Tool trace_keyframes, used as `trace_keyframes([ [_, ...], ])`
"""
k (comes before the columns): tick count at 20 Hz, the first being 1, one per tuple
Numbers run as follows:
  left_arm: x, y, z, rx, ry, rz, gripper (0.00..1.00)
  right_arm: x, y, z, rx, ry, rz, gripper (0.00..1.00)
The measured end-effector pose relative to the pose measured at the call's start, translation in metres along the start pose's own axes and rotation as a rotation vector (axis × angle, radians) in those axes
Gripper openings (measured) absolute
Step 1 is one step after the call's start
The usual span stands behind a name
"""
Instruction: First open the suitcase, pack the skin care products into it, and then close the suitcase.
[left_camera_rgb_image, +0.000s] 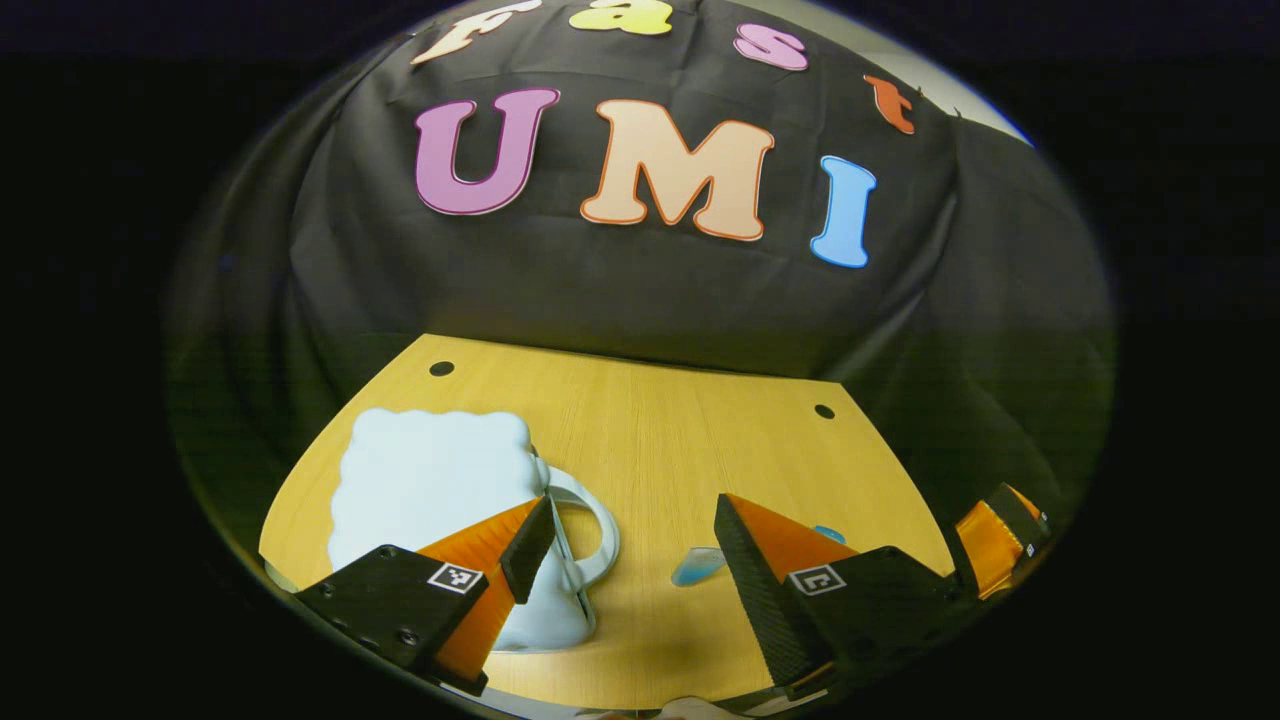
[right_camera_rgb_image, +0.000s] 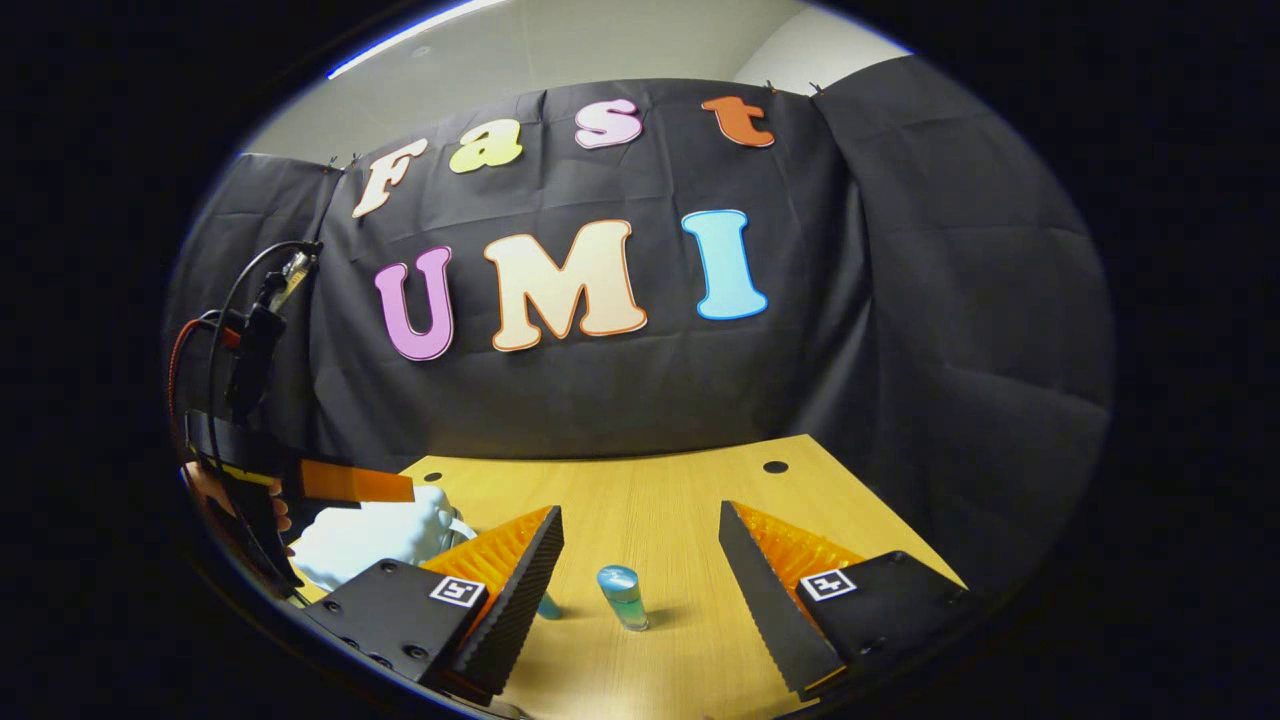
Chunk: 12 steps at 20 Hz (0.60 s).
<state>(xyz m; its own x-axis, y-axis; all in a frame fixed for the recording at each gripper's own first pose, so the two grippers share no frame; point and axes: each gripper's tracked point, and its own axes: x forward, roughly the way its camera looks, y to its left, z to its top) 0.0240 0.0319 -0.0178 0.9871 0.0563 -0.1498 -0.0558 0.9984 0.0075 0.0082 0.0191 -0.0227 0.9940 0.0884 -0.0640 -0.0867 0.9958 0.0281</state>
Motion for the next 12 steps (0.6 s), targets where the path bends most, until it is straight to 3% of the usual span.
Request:
trace_keyframes([
  [4, 0.024, 0.011, -0.003, 0.004, 0.083, 0.03, 0.92, 0.004, -0.004, -0.011, 0.021, 0.04, -0.001, 0.96],
  [7, 0.043, 0.016, -0.017, -0.018, 0.179, 0.041, 0.95, 0.006, -0.011, -0.018, 0.044, 0.064, -0.014, 0.98],
  [12, 0.071, 0.017, -0.048, -0.147, 0.375, 0.053, 0.95, 0.01, -0.02, -0.029, 0.071, 0.094, -0.035, 0.98],
])
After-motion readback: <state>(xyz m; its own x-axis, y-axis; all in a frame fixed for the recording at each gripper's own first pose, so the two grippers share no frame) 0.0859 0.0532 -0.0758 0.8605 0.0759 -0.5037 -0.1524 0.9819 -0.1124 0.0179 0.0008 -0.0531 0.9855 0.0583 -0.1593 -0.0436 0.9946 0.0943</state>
